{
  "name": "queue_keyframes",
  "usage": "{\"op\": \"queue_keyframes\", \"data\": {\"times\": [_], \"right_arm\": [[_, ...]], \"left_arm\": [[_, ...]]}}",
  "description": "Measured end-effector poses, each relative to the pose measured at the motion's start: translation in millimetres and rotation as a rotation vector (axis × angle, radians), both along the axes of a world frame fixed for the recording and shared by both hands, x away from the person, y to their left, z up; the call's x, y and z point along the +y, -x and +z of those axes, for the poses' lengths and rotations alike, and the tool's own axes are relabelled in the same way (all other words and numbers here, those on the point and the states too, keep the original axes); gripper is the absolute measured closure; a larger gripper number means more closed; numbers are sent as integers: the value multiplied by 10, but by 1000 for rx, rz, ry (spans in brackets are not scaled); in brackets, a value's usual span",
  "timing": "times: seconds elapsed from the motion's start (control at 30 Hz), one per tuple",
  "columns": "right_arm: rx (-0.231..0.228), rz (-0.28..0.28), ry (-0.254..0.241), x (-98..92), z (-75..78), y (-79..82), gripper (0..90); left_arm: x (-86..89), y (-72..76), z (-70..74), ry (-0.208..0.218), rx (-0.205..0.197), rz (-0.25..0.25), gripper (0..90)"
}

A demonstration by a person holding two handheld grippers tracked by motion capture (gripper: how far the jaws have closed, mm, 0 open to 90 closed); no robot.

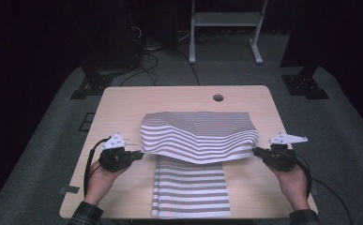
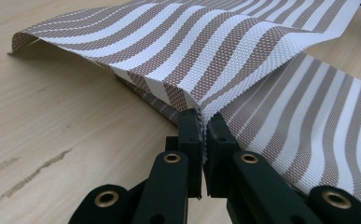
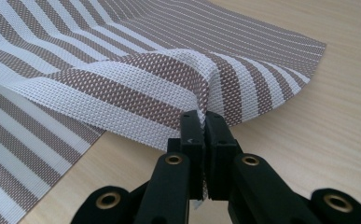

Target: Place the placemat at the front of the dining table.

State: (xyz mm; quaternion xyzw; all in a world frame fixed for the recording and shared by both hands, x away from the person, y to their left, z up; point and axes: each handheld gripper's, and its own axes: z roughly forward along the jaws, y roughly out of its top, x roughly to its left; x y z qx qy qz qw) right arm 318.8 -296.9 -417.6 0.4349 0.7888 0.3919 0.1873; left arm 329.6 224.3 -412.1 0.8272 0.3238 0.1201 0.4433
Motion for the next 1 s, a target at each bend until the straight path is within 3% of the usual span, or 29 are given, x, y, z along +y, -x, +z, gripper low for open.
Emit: {"op": "queue_keyframes", "data": {"times": [1.0], "right_arm": [[-24, -11, -10, 186, 216, -705, 875]], "left_arm": [[42, -578, 141, 38, -22, 88, 878]]}}
